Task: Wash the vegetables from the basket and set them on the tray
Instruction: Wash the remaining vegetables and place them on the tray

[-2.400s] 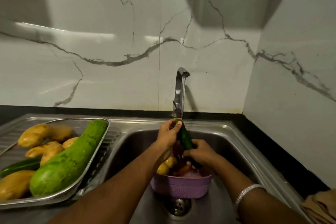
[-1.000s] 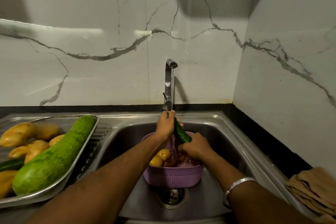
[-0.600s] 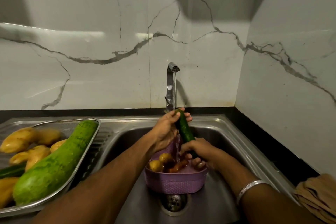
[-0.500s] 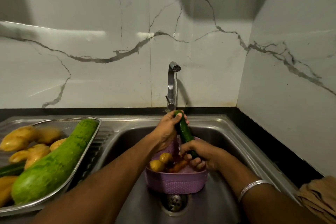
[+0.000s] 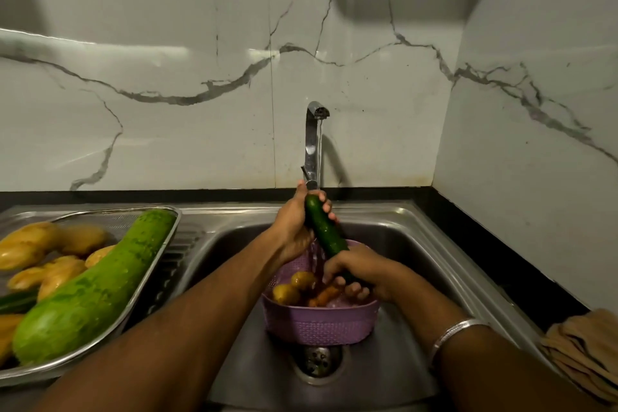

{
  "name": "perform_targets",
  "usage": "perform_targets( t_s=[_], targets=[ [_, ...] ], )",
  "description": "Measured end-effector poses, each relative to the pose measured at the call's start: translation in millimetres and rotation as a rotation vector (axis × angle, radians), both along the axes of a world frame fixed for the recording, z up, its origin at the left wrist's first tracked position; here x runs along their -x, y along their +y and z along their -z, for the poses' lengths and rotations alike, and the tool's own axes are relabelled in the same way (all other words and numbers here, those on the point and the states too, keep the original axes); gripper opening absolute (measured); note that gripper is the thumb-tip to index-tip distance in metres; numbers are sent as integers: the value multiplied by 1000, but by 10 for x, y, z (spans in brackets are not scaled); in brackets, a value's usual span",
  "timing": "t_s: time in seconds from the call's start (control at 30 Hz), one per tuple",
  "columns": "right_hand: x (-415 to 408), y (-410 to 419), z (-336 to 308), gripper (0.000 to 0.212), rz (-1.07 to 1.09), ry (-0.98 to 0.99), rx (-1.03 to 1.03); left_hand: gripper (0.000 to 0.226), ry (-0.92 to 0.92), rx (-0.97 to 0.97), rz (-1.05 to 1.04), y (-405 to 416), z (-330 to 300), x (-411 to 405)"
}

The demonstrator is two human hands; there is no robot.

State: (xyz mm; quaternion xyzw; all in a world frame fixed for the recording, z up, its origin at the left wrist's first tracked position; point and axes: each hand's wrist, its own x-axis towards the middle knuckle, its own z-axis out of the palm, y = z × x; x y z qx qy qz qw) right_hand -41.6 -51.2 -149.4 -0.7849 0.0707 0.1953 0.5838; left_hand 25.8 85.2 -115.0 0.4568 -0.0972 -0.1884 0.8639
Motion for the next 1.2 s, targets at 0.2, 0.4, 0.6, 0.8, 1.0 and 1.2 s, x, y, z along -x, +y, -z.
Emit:
perform_targets(
  t_s=[0.2,0.4,0.6,0.8,1.0,1.2],
  targets=[
    [14,-15,-71,27,-91,303,-237,15,-54,-19,79,-132,188,-2],
    [72,36,-24,25,256,-299,760,42,-26,-653,-282,-163,529,-86],
    [175,-34,-66,32,280,-503,1095,30,-879,-1057,-463,57,426,-112],
    [165,-97,-58,26,389,-623,1128,66,-448,-988,-178,105,542,-174],
    [69,-87,-36,33,356,-426,947,40,-938,-892,-342,146,522,-228],
    [5,-132,-35,37,353,-442,1056,41,-1228,-1455,-275,196,595,-239]
  ],
)
